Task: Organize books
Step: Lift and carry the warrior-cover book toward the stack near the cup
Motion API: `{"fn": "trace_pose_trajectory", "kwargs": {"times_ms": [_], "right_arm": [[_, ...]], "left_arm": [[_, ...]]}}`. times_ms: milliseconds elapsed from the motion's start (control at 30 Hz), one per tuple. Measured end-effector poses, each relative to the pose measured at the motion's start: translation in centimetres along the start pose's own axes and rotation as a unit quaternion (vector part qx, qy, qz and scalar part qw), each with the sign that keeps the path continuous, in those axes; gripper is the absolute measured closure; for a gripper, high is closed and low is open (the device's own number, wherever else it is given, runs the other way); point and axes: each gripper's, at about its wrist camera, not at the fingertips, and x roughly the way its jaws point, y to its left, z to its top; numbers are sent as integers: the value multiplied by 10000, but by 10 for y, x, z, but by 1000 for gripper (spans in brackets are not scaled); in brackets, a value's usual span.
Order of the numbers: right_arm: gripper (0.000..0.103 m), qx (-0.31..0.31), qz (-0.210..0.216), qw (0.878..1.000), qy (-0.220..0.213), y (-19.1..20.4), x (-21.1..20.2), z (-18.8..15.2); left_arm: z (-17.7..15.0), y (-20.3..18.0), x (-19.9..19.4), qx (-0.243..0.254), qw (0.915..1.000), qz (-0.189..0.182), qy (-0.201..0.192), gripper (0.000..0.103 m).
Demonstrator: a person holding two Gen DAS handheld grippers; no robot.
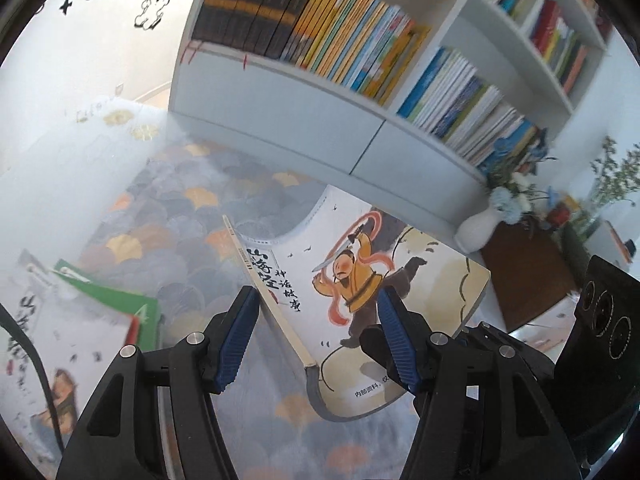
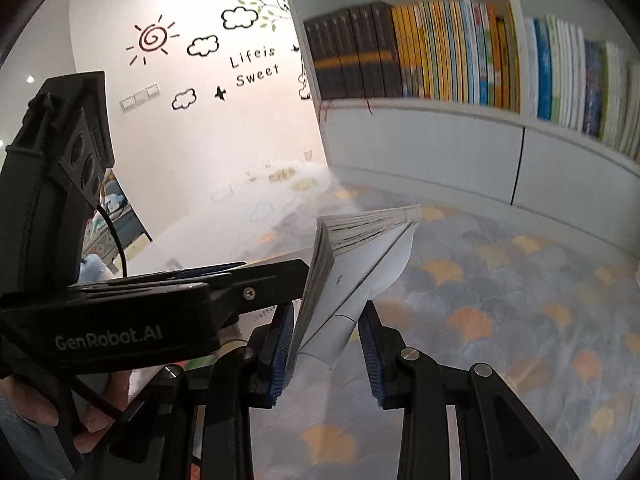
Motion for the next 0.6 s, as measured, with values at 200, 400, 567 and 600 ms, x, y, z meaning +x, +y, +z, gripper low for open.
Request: {"fn": "trace_pose_trajectory", "kwargs": {"times_ms": [200,400,567,600], "right_arm": [[71,-70,-1,9994,-333,59,-35,3],[71,-195,278,9985,-433,124,-32,7],[71,36,323,9993,-166,167,-6,-7],[71,134,236,9996,-78,174,0,-13]], "left_arm": [[-1,18,-61,142,9994,145,-295,45],[-7,54,-102,478,9959,688,-350,45],[-22,100,-103,494,9960,739,8,45],[-25,109,-98,471,9961,727,185,45]]}}
